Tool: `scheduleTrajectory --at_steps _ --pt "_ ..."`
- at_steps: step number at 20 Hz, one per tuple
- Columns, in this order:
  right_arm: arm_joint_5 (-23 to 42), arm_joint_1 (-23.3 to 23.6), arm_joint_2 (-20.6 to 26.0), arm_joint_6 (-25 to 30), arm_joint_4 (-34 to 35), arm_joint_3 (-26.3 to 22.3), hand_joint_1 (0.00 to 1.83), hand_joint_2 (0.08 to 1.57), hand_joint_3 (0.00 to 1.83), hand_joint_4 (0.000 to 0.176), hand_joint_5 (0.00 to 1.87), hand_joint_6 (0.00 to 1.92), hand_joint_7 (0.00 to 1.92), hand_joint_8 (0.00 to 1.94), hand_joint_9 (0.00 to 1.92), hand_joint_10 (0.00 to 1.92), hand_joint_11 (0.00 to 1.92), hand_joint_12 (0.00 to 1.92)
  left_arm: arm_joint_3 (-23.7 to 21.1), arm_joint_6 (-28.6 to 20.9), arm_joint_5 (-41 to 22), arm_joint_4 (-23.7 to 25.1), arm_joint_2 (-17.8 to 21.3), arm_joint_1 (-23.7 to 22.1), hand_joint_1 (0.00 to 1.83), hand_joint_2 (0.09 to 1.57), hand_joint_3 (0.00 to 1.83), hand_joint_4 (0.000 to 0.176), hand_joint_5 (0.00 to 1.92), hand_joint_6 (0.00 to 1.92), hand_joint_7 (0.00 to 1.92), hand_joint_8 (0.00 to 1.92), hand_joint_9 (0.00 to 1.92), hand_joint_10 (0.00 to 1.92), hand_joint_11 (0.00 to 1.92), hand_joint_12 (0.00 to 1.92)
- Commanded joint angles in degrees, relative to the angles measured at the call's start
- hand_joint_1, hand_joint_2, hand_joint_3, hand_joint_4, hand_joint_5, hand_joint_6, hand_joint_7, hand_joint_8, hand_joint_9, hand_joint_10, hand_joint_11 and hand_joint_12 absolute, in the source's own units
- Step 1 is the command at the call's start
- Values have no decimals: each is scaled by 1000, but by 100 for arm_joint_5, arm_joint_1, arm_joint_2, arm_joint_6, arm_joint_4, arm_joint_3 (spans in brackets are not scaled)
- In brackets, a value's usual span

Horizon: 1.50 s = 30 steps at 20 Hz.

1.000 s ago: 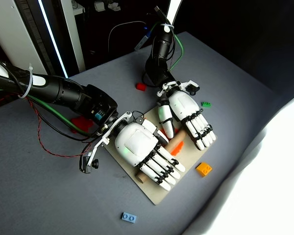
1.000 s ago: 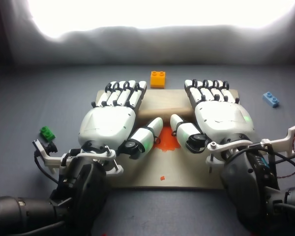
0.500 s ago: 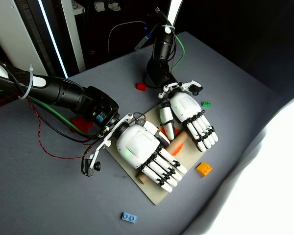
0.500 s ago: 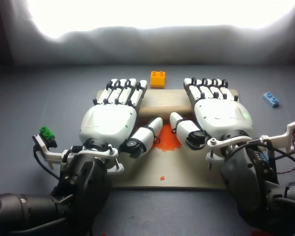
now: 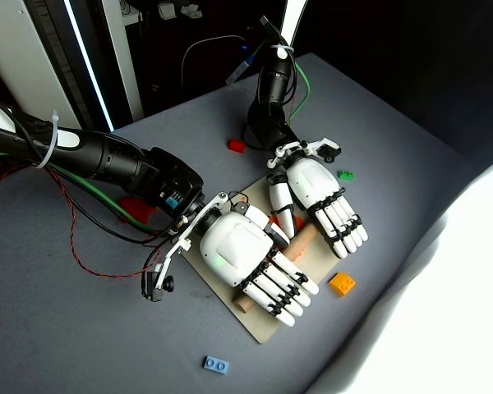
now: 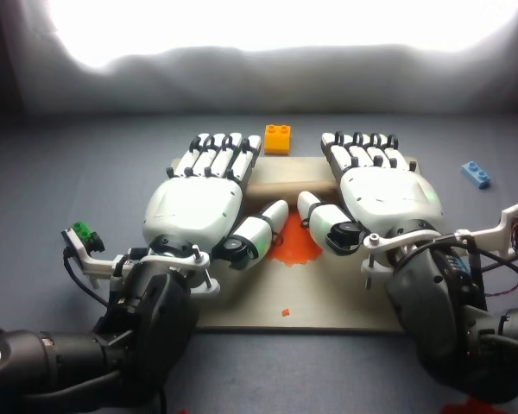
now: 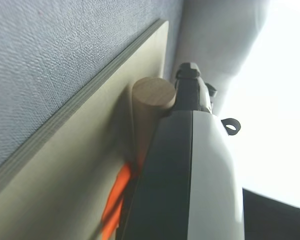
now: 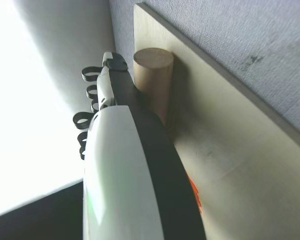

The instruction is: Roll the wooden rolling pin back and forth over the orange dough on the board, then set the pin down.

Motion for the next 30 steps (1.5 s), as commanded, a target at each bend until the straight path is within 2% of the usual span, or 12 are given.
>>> scheduleTrajectory --at_steps 1,12,25,30 --pt "329 26 24 36 -185 31 0 1571 79 0 37 7 39 6 0 0 0 0 57 -15 -301 125 -35 -12 0 1498 2 0 0 0 0 0 0 0 0 0" --pt "192 95 14 60 -125 200 0 1571 64 0 37 4 42 2 0 0 0 0 316 -102 -82 124 -100 -147 0 1499 2 0 3 1 2 1 0 0 0 0" --pt "100 123 0 75 -121 313 0 1571 61 0 112 24 142 22 79 23 10 5 616 -175 102 123 -152 -213 0 1500 1 0 26 8 36 7 0 0 0 0" --pt "127 125 -4 73 -121 312 0 1571 50 0 217 22 242 11 161 16 0 257 687 -325 107 126 -138 -227 0 1498 0 0 73 12 110 9 77 17 0 0"
